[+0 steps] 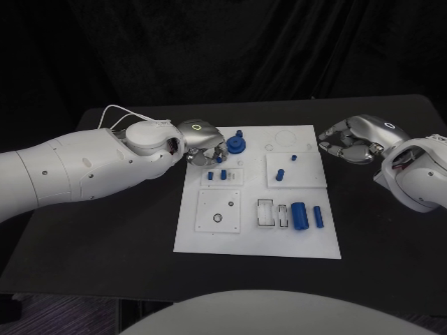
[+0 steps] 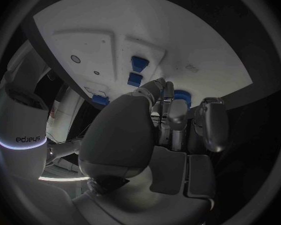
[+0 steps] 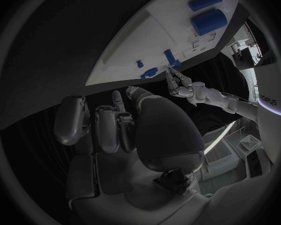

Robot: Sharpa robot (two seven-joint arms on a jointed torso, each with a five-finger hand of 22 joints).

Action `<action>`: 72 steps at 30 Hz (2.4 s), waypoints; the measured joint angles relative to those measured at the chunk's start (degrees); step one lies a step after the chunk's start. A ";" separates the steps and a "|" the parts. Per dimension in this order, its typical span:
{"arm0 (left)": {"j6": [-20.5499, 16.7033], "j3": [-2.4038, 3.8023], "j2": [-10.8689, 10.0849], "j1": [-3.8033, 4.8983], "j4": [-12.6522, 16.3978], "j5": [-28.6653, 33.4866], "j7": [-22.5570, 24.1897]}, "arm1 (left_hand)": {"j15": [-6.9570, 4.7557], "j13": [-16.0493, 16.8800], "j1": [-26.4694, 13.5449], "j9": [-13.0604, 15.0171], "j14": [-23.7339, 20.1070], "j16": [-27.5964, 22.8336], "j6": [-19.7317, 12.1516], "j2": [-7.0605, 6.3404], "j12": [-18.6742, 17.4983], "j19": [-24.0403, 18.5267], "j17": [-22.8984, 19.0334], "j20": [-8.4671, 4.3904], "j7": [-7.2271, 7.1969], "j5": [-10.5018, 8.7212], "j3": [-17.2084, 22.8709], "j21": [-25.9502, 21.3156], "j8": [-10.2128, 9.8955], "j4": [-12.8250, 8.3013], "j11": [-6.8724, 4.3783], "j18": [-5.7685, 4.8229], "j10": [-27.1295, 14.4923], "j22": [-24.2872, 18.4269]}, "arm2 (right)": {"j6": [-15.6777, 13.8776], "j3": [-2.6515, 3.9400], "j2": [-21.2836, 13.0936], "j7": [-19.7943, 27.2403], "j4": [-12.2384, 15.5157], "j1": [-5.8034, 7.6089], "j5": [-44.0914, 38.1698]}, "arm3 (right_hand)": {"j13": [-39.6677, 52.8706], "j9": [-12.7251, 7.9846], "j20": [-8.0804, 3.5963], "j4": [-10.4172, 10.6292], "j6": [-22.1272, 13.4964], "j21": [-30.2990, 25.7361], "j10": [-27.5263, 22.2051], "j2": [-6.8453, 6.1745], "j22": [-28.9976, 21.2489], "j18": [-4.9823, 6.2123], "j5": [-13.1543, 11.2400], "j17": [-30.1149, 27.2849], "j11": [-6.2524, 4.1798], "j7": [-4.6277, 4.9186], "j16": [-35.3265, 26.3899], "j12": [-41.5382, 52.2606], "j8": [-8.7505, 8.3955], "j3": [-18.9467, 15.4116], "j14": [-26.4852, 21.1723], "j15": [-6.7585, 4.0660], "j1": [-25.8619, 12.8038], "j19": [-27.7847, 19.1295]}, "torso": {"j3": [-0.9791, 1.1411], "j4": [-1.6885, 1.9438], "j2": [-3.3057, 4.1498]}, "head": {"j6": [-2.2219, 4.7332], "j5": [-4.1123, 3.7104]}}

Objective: Assemble the parts on the task board

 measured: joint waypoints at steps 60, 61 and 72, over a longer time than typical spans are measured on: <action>-18.62 -0.09 -13.58 -1.06 4.81 10.21 2.48 | 3.07 -17.87 -1.91 -18.72 -16.29 -13.61 -37.77 -0.73 -14.84 -14.93 -17.57 1.48 -10.25 -3.49 -6.09 -22.50 -1.79 6.53 4.63 2.83 -42.75 0.00 | 3.21 0.07 -0.31 -0.69 2.44 4.04 -0.23 | -32.47 -1.67 2.24 -2.34 -4.07 -31.62 -43.69 -5.86 -2.59 4.06 -3.78 -16.40 3.86 0.95 -23.26 -55.62 -1.34 4.98 -4.84 3.11 4.34 -8.83 | -0.07 0.04 0.05 | 0.00 0.02; -19.18 -0.09 -14.21 -1.12 5.09 12.77 3.76 | 4.03 -18.56 -2.35 -19.17 -23.77 -19.79 -38.29 -0.66 -14.84 -24.73 -21.06 2.05 -10.40 -3.93 -6.77 -32.64 -1.79 8.73 3.50 4.03 -45.37 -1.53 | 3.98 0.11 0.01 -0.88 2.57 4.77 -0.44 | -34.56 -1.74 2.69 -2.87 -4.54 -32.96 -45.80 -6.29 -3.15 4.05 -4.30 -17.15 4.63 0.58 -24.25 -58.11 -1.34 4.96 -5.41 3.68 4.77 -9.28 | -0.08 0.04 0.07 | 0.00 -0.05; -12.81 -0.12 -16.15 -5.52 5.71 54.17 22.87 | 5.66 -20.16 -7.85 -20.97 -70.62 -74.64 -31.01 8.24 -9.34 -74.20 -55.13 3.90 -4.05 3.70 -23.28 -72.89 -1.55 13.05 -1.15 4.97 -55.86 -45.83 | 11.14 0.09 3.21 -1.84 2.50 6.35 -5.52 | -46.03 -3.04 5.12 -7.22 -12.70 -48.01 -62.31 -5.28 -7.49 5.86 -6.66 -28.46 8.25 -2.68 -39.35 -67.15 -1.46 0.48 -21.24 6.07 7.72 -19.86 | -0.49 0.21 0.17 | 0.00 -0.18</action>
